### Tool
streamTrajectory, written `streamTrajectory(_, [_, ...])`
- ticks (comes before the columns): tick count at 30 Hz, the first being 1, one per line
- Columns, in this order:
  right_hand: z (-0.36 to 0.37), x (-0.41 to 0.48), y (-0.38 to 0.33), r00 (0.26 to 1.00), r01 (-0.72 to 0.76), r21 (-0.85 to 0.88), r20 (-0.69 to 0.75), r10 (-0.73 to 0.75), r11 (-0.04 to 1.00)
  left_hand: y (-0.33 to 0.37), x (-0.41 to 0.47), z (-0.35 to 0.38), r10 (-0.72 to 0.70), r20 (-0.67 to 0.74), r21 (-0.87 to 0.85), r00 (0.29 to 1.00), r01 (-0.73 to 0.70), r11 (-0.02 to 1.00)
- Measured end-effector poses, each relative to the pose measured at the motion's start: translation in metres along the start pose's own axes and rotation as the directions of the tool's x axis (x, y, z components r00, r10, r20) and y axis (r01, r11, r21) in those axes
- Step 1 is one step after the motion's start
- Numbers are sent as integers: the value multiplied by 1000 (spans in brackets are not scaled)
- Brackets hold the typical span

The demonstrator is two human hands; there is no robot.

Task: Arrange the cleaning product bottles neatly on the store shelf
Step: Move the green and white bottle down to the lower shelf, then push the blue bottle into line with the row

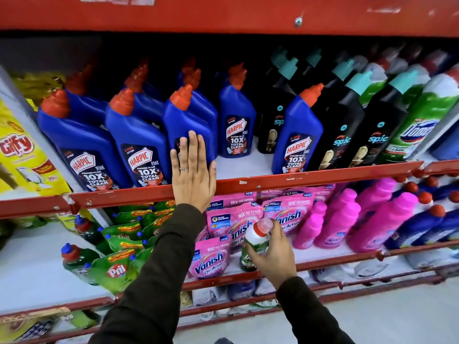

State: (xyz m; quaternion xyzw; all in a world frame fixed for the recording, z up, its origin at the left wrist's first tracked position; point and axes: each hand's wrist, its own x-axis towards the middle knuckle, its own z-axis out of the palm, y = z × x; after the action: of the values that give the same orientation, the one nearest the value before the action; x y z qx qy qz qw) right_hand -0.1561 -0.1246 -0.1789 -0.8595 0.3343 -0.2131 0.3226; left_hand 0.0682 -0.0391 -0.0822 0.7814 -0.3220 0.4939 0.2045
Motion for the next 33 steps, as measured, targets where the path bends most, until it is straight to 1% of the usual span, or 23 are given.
streamTrajectory(4, [-11, 0, -6, 1000, 29, 10, 2, -29, 1000, 1, 1, 0, 6, -5, 6, 1000, -6, 1000])
streamTrajectory(5, [-17, 1, -11, 998, 53, 34, -30, -52, 998, 1, 0, 0, 6, -7, 11, 1000, -6, 1000])
streamTrajectory(6, [-24, 5, -18, 991, 90, 54, -101, -84, 994, 1, 0, 0, 6, -12, 14, 1000, -6, 1000])
streamTrajectory(7, [-34, 10, -27, 971, 134, 57, -207, -120, 989, 0, 0, 0, 8, -16, 12, 1000, -7, 1000])
streamTrajectory(9, [-61, 28, -55, 881, 202, 26, -441, -170, 979, 0, 0, 1, 19, -31, 14, 999, -19, 1000])
streamTrajectory(10, [-78, 40, -72, 833, 213, 8, -524, -177, 977, 1, 0, 1, 21, -31, 13, 999, -20, 1000])
streamTrajectory(12, [-109, 67, -102, 755, 227, -39, -624, -201, 973, 1, 1, 0, 20, -29, -3, 999, -20, 1000])
streamTrajectory(13, [-121, 81, -114, 731, 233, -61, -647, -216, 971, 1, 0, 1, 22, -30, -11, 999, -22, 1000])
streamTrajectory(14, [-131, 95, -122, 718, 228, -86, -658, -228, 970, 0, 0, 1, 26, -33, -13, 999, -27, 1000])
streamTrajectory(15, [-138, 107, -127, 724, 206, -115, -650, -231, 972, -1, 0, 0, 29, -35, -14, 999, -29, 999])
streamTrajectory(18, [-147, 131, -134, 802, 76, -167, -575, -160, 983, 0, 1, -1, 37, -46, -34, 998, -39, 999])
streamTrajectory(20, [-150, 136, -138, 804, 58, -197, -572, -162, 979, -1, -1, 0, 46, -52, -38, 998, -48, 998])
streamTrajectory(24, [-149, 135, -151, 806, 133, -237, -539, -245, 962, -2, 1, -1, 45, -54, -34, 998, -47, 998])
streamTrajectory(29, [-131, 124, -176, 811, 267, -142, -502, -301, 953, -1, 1, 0, 58, -55, -45, 997, -60, 997])
streamTrajectory(33, [-113, 121, -195, 820, 309, -127, -466, -331, 943, -2, 0, 1, 61, -48, -49, 997, -64, 997])
